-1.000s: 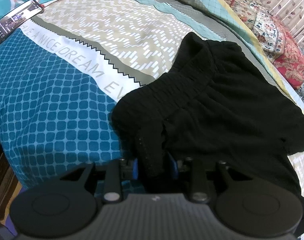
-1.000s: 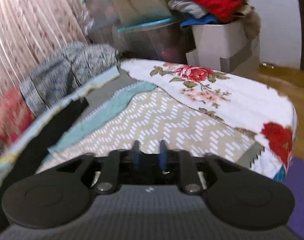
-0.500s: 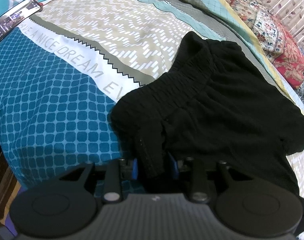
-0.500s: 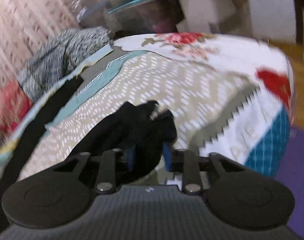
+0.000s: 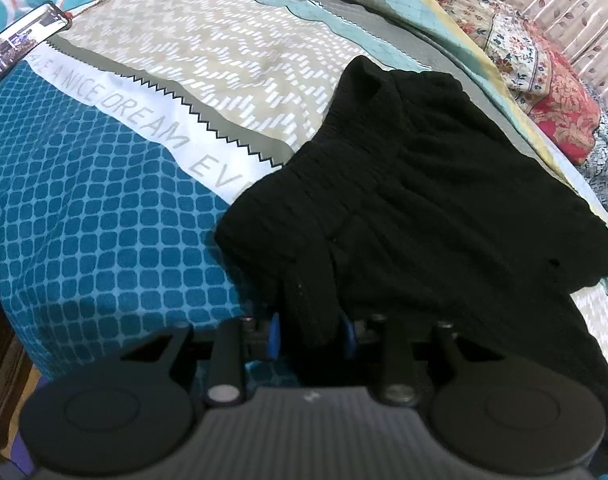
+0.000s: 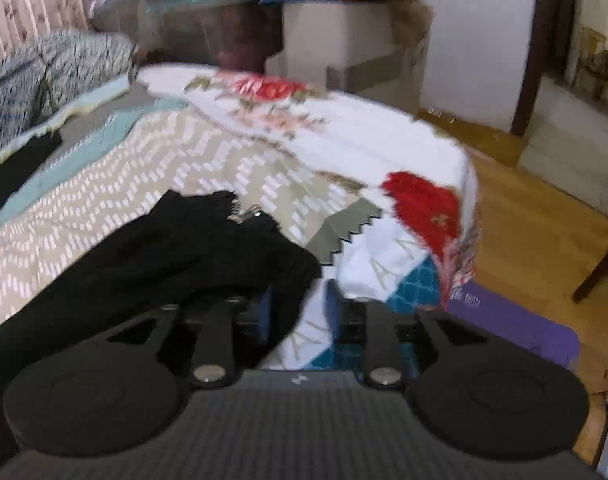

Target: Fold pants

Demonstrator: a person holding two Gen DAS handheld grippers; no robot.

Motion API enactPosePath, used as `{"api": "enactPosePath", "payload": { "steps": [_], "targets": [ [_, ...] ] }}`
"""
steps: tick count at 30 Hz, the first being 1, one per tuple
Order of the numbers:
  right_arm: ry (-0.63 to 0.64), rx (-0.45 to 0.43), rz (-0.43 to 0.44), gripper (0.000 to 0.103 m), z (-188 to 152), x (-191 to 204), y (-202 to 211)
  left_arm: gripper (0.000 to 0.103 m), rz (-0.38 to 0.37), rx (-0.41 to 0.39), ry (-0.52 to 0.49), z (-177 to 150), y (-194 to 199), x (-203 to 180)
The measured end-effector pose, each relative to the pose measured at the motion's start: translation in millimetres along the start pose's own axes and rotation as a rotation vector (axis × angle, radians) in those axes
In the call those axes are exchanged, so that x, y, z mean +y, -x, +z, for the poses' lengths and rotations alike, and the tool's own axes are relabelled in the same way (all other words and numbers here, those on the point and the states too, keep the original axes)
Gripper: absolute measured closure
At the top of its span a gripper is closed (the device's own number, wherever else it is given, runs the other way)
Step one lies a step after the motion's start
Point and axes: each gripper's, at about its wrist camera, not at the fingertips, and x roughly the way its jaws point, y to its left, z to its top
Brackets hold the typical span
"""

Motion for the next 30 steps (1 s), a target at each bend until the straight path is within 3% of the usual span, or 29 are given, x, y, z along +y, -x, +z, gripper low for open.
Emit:
{"api": "enactPosePath", "payload": {
  "steps": [4, 6, 8, 10, 12, 15, 17, 18, 21, 23, 25, 28, 30],
  "targets": [
    [-0.141, -0.085, 0.03, 0.052, 0.2, -16.6, 27.9, 0.07, -0.034, -0.006, -0.009, -3.3, 6.5, 3.5],
    [-0.16, -0.147, 0.004, 0.053, -3.3, -15.7, 45.7, 0.068, -0.052, -0.012, -0.003, -5.9, 10.3, 6.7],
    [-0.143, -0.184, 0.068, 0.058, -6.0, -4.7, 61.5, 0.067, -0.074, -0.02, 0.003, -9.1, 15.4, 10.9],
    [-0.084, -0.191, 0.188, 0.06, -6.6, 18.1, 75.1, 0.063, -0.096, -0.033, 0.01, -11.6, 20.7, 15.8],
    [0.01, -0.163, 0.323, 0.06, -11.8, 48.2, 86.2, 0.059, -0.116, -0.051, 0.024, -12.0, 24.6, 20.5],
    [0.173, -0.051, 0.563, 0.06, -34.1, 115.6, 99.9, 0.052, -0.149, -0.063, 0.06, -9.1, 24.0, 27.6],
    [0.243, 0.017, 0.679, 0.06, -53.9, 157.8, 107.2, 0.05, -0.168, -0.065, 0.086, -5.0, 21.1, 31.4],
    [0.271, 0.051, 0.73, 0.06, -63.3, 176.2, 110.0, 0.054, -0.165, -0.068, 0.09, -3.3, 18.5, 30.5],
    [0.355, 0.161, 0.855, 0.06, -91.7, 228.9, 113.8, 0.08, -0.08, -0.032, 0.051, -0.4, 4.6, 28.1],
    [0.414, 0.242, 0.866, 0.06, -109.8, 255.2, 103.2, 0.08, -0.078, -0.039, 0.017, -2.5, 5.0, 27.8],
    [0.45, 0.304, 0.761, 0.068, -124.3, 267.3, 79.6, 0.077, -0.092, -0.042, 0.01, -4.1, 9.2, 30.8],
    [0.349, 0.304, 0.796, 0.069, -110.1, 253.2, 80.1, 0.075, -0.158, -0.058, 0.069, -5.3, 26.2, 44.9],
    [0.335, 0.233, 0.811, 0.065, -102.9, 242.7, 94.7, 0.07, -0.185, -0.128, 0.07, -3.3, 48.5, 53.3]
  ]
}}
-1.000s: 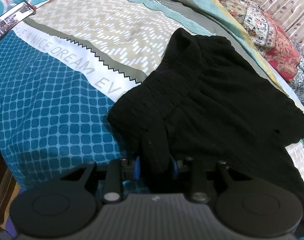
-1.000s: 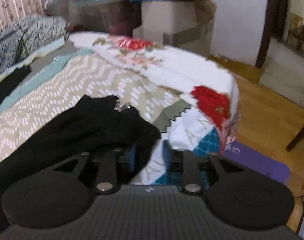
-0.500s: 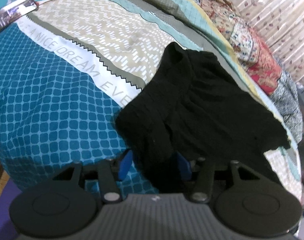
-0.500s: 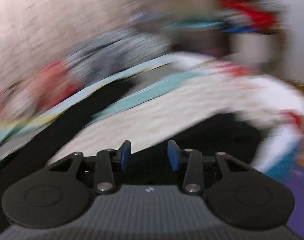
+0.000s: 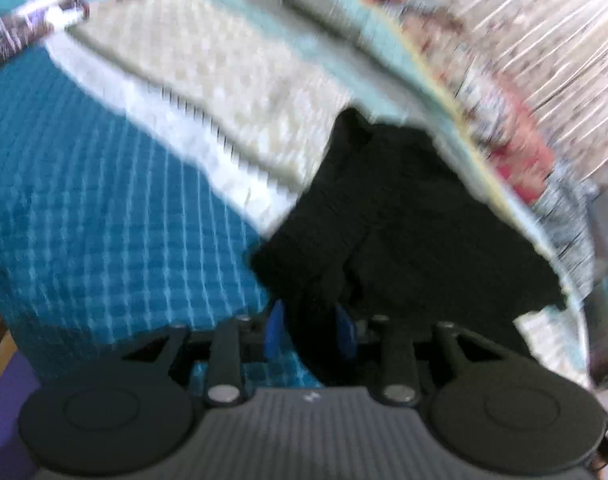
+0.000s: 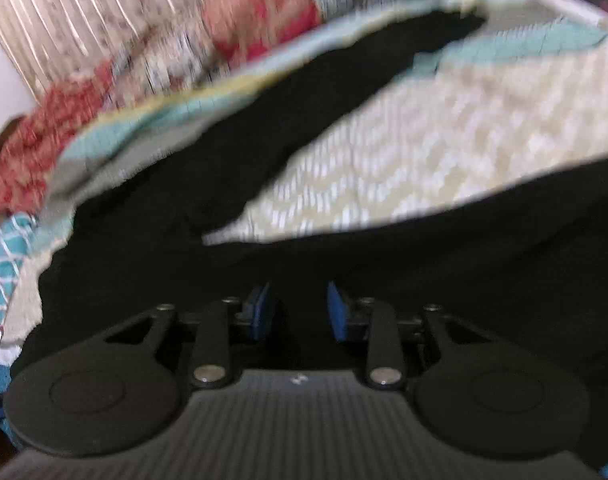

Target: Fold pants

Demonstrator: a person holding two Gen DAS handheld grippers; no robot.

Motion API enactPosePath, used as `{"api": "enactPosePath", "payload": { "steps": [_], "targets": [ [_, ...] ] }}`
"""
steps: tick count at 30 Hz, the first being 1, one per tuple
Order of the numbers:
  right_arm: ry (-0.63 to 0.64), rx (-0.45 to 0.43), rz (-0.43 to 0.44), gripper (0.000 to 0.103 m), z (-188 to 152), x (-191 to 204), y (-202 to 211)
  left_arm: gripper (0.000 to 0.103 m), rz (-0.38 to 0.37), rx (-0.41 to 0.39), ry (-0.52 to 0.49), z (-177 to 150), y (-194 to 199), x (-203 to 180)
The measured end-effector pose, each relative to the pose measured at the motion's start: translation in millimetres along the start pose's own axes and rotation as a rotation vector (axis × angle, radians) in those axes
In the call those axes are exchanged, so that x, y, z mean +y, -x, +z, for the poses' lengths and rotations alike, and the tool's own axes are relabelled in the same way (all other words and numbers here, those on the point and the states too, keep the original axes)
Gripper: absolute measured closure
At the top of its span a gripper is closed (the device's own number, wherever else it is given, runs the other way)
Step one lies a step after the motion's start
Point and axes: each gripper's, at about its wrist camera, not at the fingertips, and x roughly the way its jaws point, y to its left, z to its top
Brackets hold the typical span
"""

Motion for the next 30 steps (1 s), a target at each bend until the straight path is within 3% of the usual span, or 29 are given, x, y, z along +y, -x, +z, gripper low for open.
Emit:
{"api": "enactPosePath", "payload": {
  "steps": [3, 6, 11, 17, 19, 22, 25, 30],
  "targets": [
    [0.042, -0.086, -0.027, 0.063, -1.0, -4.5, 26.7, 0.068, 0.037, -0.101, -0.024, 13.2, 18.7, -0.4],
    [0.002, -0.113, -0.042, 0.063, 1.1, -12.8, 30.5, 0.068, 0.018, -0.128, -0.01, 25.3, 18.2, -2.7],
    [-0.06, -0.103, -0.053, 0.063, -7.3, -23.8, 23.7, 0.068, -0.02, -0.087, -0.062, 18.7, -2.2, -26.3],
    [-0.07, -0.08, -0.062, 0.062, -11.1, -25.2, 28.4, 0.068, 0.035, 0.019, -0.134, -5.5, -35.1, -35.7],
    [-0.087, -0.077, -0.055, 0.062, -9.1, -28.6, 28.7, 0.069, 0.031, 0.021, -0.127, -5.7, -33.3, -33.6],
    [-0.1, -0.083, -0.047, 0.062, -2.4, -33.2, 28.2, 0.068, 0.012, -0.018, -0.126, 13.2, -23.6, -36.6],
    [-0.117, -0.083, -0.05, 0.062, 9.8, -37.2, 19.1, 0.068, 0.031, -0.079, -0.19, 49.9, -25.1, -55.8],
    [-0.189, -0.077, -0.023, 0.062, 22.3, -43.5, 3.7, 0.061, 0.066, -0.174, -0.453, 110.8, -68.3, -125.5]
  ]
}}
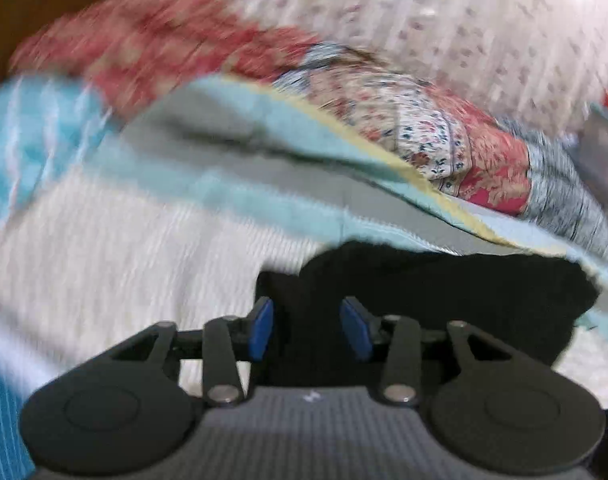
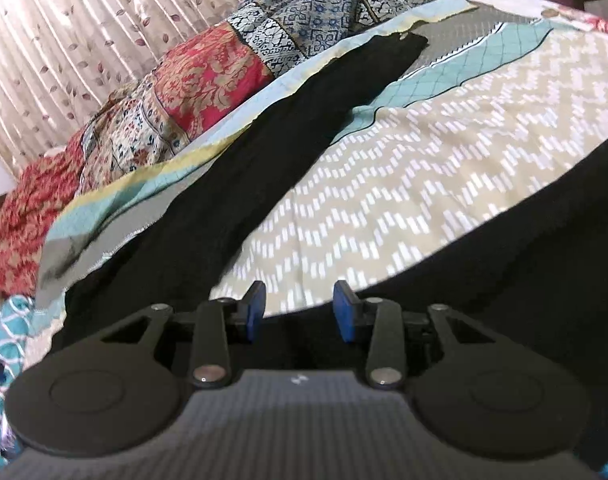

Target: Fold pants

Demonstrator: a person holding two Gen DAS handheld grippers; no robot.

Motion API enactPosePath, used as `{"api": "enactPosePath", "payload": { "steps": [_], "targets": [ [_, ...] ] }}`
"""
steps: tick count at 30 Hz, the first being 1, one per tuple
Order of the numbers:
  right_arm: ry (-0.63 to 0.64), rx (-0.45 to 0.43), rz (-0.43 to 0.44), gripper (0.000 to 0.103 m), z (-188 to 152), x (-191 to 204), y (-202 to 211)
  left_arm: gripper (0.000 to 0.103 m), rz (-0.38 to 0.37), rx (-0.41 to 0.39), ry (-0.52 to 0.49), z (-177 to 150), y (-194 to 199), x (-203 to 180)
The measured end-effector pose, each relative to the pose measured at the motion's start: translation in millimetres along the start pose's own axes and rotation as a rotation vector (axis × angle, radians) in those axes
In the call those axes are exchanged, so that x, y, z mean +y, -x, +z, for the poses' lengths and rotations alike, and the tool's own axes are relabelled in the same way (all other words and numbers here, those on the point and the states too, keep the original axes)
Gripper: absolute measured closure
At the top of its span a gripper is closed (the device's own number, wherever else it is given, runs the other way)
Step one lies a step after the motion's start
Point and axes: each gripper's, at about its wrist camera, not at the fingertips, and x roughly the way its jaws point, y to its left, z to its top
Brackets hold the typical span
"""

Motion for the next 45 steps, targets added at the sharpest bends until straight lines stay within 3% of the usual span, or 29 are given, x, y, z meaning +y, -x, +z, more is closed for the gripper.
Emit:
{"api": "enactPosePath", "payload": {
  "steps": [5, 7, 9, 11, 12, 13, 18, 21, 26, 31, 32, 33, 34, 38, 45],
  "targets": [
    [0.062, 0.001, -0.038, 0.062, 43.1, 1.5, -8.4, 0.056, -0.02, 0.027, -0.131, 40.8, -86.7, -51.7],
    [0.07, -0.011, -0.067, 0.062, 76.0, 2.2, -12.6, 0.05, -0.024, 0.05, -0.196, 41.3, -120.7, -72.5],
    [0.073, -0.029, -0.096, 0.062, 113.6, 3.5, -20.6, 0.052, 0.004, 0.08, -0.262, 31.9, -150.8, -85.6],
    [0.047, -0.04, -0.117, 0.062, 153.5, 2.9, -35.4, 0.086, 0.039, 0.134, -0.318, 22.2, -181.1, -94.7],
    [0.025, -0.04, -0.118, 0.062, 172.2, 1.4, -45.3, 0.095, 0.051, 0.162, -0.327, 17.3, -190.8, -95.0],
    [0.004, -0.04, -0.12, 0.062, 191.1, 0.2, -57.7, 0.096, 0.059, 0.158, -0.321, 15.4, -191.9, -95.3],
    [-0.079, -0.059, -0.194, 0.062, 258.0, -12.6, -126.6, 0.096, -0.08, 0.001, -0.277, 5.5, -118.2, -98.7],
    [-0.107, -0.078, -0.253, 0.062, 282.2, -23.8, -167.0, 0.096, -0.1, -0.065, -0.286, -14.5, -74.0, -102.2],
    [-0.23, -0.061, -0.288, 0.062, 297.7, -45.2, -225.8, 0.096, -0.072, -0.069, -0.281, -52.5, -41.4, -107.5],
    [-0.238, -0.049, -0.37, 0.06, 307.8, -49.6, -263.4, 0.095, -0.06, -0.019, -0.237, -62.9, -40.9, -106.5],
    [-0.245, -0.029, -0.386, 0.062, 307.7, -53.9, -268.9, 0.095, -0.053, -0.015, -0.234, -62.0, -42.8, -105.8],
    [-0.253, -0.008, -0.394, 0.085, 307.7, -57.6, -272.5, 0.095, -0.048, -0.013, -0.232, -61.1, -43.9, -104.7],
    [-0.258, 0.001, -0.41, 0.094, 305.3, -61.8, -272.8, 0.095, -0.044, -0.01, -0.224, -59.9, -44.4, -103.1],
    [-0.289, -0.051, -0.363, 0.094, 296.6, -75.9, -237.4, 0.095, -0.048, -0.026, -0.164, -50.7, -39.1, -94.3],
    [-0.278, -0.155, -0.203, 0.094, 294.2, -78.6, -100.2, 0.095, -0.083, -0.104, -0.041, -24.8, 4.1, -76.8]
  ]
}}
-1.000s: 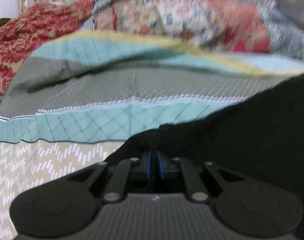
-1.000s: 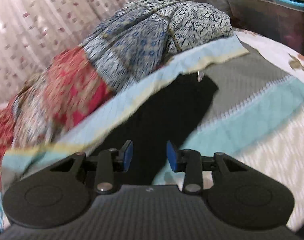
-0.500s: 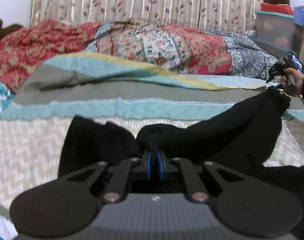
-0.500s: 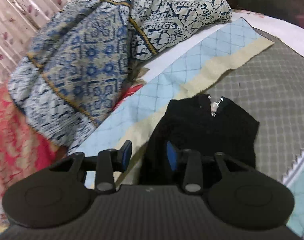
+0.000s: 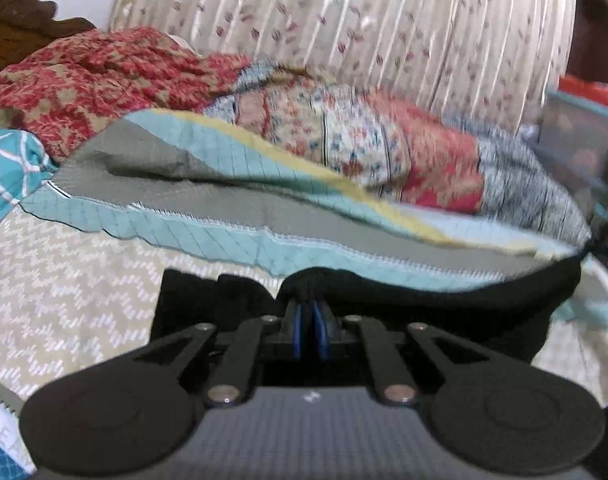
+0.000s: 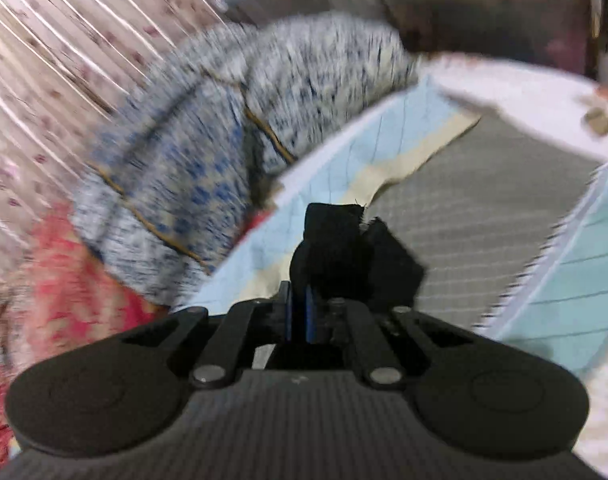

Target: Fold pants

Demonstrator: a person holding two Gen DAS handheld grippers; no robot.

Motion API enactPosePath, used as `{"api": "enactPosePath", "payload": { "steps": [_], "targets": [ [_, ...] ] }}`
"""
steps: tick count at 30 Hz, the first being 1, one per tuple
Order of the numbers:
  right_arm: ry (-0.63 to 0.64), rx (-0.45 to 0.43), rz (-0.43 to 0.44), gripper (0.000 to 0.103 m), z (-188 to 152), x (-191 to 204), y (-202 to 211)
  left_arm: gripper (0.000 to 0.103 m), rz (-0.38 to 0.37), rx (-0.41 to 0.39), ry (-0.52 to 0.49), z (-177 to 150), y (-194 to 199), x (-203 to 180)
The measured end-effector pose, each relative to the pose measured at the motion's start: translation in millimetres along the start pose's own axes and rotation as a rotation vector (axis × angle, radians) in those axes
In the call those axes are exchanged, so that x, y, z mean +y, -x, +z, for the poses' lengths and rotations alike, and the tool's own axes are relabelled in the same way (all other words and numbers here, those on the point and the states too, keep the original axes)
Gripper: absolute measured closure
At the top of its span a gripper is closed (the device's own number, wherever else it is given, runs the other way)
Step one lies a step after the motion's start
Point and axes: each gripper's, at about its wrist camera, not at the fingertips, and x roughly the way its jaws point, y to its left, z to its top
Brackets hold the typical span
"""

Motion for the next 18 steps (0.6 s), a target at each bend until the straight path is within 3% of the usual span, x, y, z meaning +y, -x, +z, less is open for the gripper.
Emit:
{"api": "enactPosePath", "payload": {
  "steps": [6, 11, 14, 17, 18],
  "targets": [
    [-0.007, -0.084, 0.082, 0.094, -4.4, -55.3, 147.6, 0.095, -0.034, -0.067, -0.003, -6.1, 67.7, 11.3],
    [-0.03, -0.088, 0.054, 0.094, -56.0, -144.7, 244.3, 0.095, -0.058, 0.014, -0.009, -49.4, 106.3, 17.5],
    [-0.111, -0.072, -0.001, 0.094, -98.4, -204.5, 272.6, 0.095, -0.067, 0.085, -0.019, -81.3, 122.0, 17.5],
    [-0.247, -0.016, -0.081, 0.093, -140.4, -263.0, 275.9, 0.091, -0.055, 0.187, -0.068, -116.1, 122.1, 13.5],
    [-0.292, 0.005, -0.113, 0.086, -151.5, -276.1, 272.3, 0.089, -0.041, 0.227, -0.08, -125.1, 118.7, 12.6]
  ]
}}
